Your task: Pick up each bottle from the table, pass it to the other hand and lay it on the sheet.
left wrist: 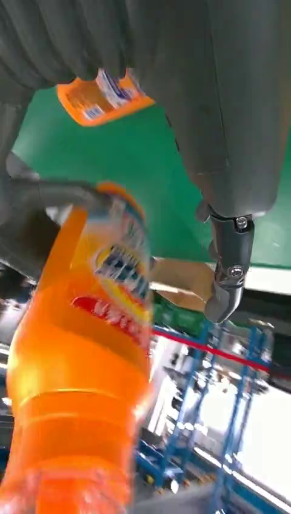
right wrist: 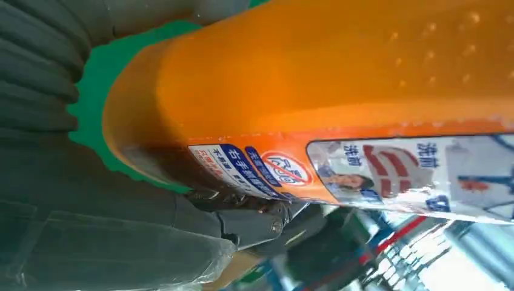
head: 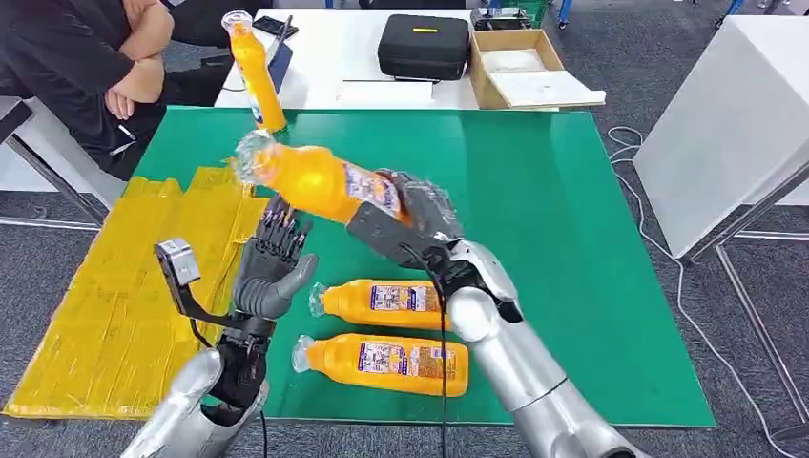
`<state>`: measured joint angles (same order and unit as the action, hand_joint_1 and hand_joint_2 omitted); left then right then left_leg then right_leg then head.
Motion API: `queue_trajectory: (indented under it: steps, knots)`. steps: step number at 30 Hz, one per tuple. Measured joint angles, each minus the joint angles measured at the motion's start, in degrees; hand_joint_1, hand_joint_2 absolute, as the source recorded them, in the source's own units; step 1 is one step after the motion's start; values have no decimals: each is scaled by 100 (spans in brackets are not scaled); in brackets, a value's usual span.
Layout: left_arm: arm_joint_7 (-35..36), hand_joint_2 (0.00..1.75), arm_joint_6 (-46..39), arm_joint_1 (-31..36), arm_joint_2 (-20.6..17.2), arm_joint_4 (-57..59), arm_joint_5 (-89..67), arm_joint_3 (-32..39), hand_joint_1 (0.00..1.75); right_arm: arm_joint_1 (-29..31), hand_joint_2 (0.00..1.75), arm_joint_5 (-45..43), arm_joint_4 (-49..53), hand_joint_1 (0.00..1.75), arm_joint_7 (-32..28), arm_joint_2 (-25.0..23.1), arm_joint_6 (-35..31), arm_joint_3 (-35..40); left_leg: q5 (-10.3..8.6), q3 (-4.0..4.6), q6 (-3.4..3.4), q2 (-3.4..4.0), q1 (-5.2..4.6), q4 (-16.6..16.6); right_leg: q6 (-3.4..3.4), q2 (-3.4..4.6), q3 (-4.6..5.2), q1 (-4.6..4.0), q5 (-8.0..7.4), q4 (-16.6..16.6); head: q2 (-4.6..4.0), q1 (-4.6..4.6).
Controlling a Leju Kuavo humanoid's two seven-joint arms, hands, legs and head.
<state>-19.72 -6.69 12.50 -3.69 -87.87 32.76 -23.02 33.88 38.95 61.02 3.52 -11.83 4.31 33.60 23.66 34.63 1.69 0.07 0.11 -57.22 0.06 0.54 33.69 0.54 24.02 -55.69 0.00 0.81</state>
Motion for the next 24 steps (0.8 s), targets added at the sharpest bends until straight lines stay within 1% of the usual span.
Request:
queue_trajectory:
  steps: [4,9,17,24]
  knots:
    - [-22,175,-177,-2,76,-203,-151,-13,0,9,175,-31,-135,175,72,-245,61,306,0,1,0,-1,0,1,0,0,2,0,0,0,0,0]
    - [-85,175,-387,-55,127,-363,-376,44,0,22,175,-107,-258,175,83,-387,184,553,0,5,0,2,0,1,0,0,3,0,0,0,0,-4]
    - [-92,175,-646,-379,236,-786,-710,498,0,-163,175,-299,-467,175,44,-557,229,1145,1,8,-1,4,0,1,0,1,9,0,1,1,0,2]
    - [-146,175,-721,-670,326,-1075,-806,811,0,-208,175,-468,-675,175,6,-688,243,1280,1,9,-1,3,0,1,0,1,12,0,1,1,0,0]
